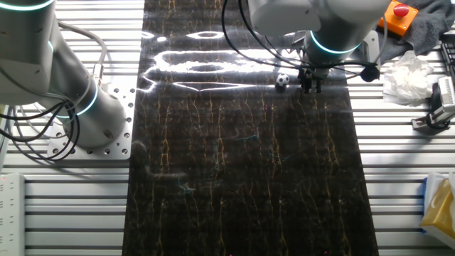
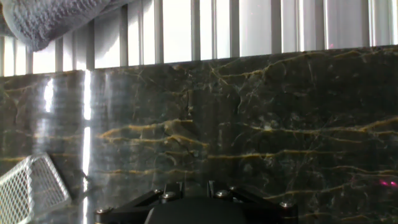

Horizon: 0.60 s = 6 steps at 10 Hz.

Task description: Push the soccer ball into the goal

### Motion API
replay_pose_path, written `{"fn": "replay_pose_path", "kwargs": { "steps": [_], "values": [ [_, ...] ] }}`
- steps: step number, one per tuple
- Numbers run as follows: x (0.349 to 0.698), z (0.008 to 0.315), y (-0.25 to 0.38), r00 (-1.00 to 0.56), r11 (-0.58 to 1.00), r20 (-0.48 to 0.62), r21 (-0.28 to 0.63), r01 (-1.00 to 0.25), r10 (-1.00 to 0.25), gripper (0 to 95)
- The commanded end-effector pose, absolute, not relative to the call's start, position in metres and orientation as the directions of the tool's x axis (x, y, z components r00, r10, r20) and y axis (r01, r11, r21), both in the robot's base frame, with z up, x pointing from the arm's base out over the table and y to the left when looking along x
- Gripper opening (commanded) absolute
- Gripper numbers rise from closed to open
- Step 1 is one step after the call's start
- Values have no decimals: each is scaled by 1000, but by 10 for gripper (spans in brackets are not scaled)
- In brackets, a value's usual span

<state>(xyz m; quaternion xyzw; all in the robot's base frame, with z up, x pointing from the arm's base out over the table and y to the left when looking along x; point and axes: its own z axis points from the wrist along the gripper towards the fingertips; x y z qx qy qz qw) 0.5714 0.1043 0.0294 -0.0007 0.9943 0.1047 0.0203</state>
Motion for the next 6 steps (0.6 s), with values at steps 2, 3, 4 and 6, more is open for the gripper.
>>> {"fn": "replay_pose_path", "kwargs": {
  "steps": [2, 3, 4, 6],
  "values": [
    [572, 28, 104, -999, 978, -41, 210, -10, -1, 190],
    [572, 28, 104, -999, 977, -41, 211, -10, -2, 190],
    [572, 28, 104, -999, 978, -40, 210, -9, 0, 190],
    [571, 29, 104, -999, 979, -46, 204, -14, -4, 190]
  ]
}}
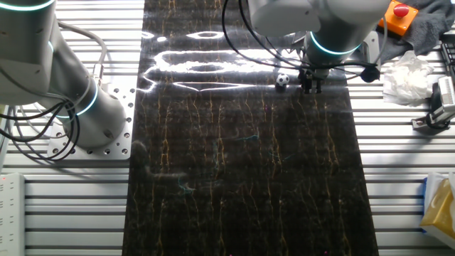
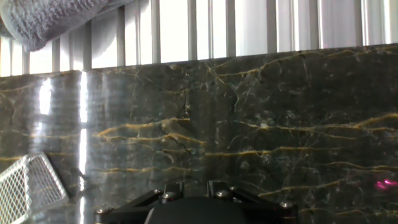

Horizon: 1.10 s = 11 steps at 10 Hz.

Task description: Push the soccer ball into the goal

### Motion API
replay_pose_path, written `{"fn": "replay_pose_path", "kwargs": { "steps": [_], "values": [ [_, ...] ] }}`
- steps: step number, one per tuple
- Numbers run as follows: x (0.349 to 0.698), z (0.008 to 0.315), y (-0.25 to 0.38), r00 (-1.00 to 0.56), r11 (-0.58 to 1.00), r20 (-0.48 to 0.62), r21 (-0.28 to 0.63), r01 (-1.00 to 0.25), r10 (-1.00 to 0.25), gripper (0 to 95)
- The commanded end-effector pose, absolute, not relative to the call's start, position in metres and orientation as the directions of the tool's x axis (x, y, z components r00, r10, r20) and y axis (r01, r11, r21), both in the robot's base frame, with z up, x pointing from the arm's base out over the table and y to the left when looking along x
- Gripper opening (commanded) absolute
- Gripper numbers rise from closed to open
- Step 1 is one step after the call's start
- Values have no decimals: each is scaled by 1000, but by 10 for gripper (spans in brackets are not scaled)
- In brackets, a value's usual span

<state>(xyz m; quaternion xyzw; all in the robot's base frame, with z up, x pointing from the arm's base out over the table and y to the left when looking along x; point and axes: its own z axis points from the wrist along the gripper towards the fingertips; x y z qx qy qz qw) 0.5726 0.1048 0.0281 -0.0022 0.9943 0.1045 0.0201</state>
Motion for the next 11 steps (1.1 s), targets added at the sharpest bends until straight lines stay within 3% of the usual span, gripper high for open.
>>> {"fn": "replay_pose_path", "kwargs": {
  "steps": [1, 2, 8, 11],
  "values": [
    [571, 30, 104, -999, 979, -35, 203, -6, 1, 190],
    [571, 30, 104, -999, 979, -35, 205, -2, 5, 380],
    [571, 30, 104, -999, 981, -52, 196, -8, 2, 380],
    [571, 30, 104, -1000, 981, -1, 194, -24, -25, 380]
  ]
}}
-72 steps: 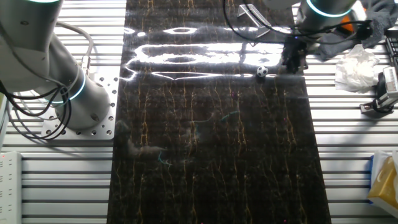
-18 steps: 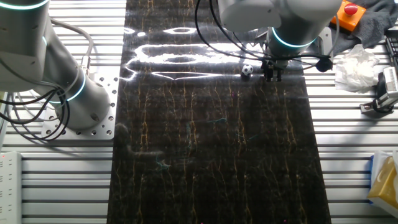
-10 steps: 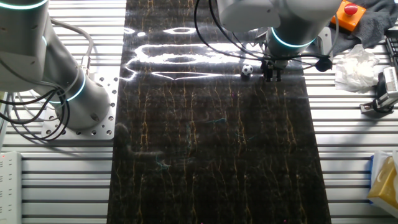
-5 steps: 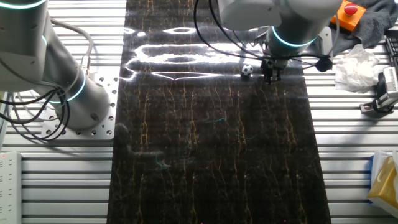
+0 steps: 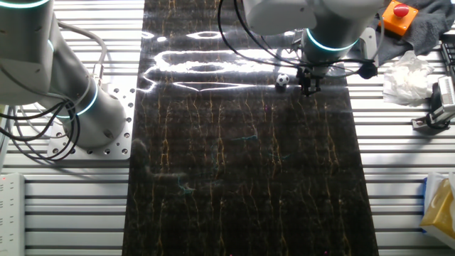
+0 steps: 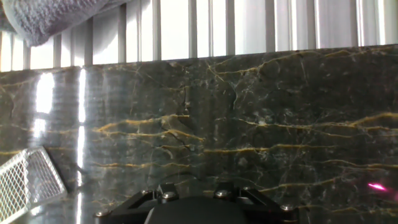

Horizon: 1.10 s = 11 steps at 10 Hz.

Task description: Push the soccer ball into the goal

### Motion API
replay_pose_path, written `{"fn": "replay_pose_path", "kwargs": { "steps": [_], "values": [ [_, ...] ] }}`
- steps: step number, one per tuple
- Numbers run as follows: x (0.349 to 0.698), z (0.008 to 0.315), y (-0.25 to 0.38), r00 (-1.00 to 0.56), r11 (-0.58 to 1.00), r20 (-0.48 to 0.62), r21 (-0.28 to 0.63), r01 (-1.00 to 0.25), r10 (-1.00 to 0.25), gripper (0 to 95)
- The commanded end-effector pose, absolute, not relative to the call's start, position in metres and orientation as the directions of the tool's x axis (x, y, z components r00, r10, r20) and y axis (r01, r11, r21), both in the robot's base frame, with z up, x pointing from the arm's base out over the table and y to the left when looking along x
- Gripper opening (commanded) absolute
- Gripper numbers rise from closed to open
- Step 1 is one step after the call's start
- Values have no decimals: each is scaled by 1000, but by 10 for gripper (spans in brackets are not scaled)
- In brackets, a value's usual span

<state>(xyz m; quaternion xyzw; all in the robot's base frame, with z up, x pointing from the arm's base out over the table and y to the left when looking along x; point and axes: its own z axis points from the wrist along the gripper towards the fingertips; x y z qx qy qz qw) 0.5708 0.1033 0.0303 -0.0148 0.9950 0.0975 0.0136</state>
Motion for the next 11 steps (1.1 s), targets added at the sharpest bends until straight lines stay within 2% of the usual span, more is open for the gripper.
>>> {"fn": "replay_pose_path", "kwargs": {
  "steps": [1, 7, 11],
  "values": [
    [571, 30, 104, -1000, 979, -9, 201, -30, -29, 380],
    [571, 30, 104, -988, 969, -37, 193, -157, -152, 380],
    [571, 30, 104, -987, 976, -18, 146, -163, -162, 380]
  ]
}}
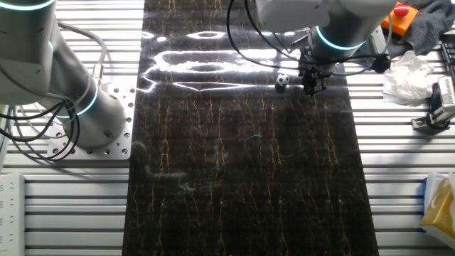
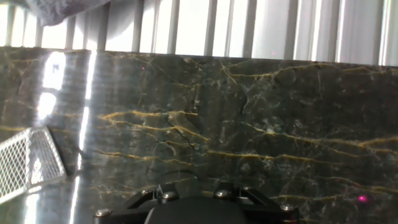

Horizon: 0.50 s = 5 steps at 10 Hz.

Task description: Push the soccer ball into the goal

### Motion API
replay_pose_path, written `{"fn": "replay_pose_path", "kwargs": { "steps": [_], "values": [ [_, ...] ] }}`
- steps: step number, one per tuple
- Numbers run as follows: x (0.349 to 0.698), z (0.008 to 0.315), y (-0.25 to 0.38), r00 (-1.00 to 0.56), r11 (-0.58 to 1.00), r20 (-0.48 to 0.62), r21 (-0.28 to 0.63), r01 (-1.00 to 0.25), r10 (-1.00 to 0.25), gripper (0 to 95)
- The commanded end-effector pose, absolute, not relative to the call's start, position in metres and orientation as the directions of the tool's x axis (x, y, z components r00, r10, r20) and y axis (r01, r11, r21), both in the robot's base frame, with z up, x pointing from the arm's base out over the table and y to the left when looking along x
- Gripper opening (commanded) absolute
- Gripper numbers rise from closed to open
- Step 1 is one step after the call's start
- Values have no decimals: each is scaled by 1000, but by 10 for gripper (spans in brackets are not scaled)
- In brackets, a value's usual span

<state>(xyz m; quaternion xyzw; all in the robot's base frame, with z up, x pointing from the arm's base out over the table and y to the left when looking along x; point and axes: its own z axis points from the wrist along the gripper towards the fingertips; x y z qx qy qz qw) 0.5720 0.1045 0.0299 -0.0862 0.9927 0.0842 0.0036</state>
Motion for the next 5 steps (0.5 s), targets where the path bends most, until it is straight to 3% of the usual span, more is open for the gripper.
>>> {"fn": "replay_pose_path", "kwargs": {
  "steps": [1, 5],
  "values": [
    [571, 30, 104, -987, 977, -18, 135, -163, -162, 380],
    [571, 30, 104, -986, 983, -4, 78, -165, -166, 380]
  ]
}}
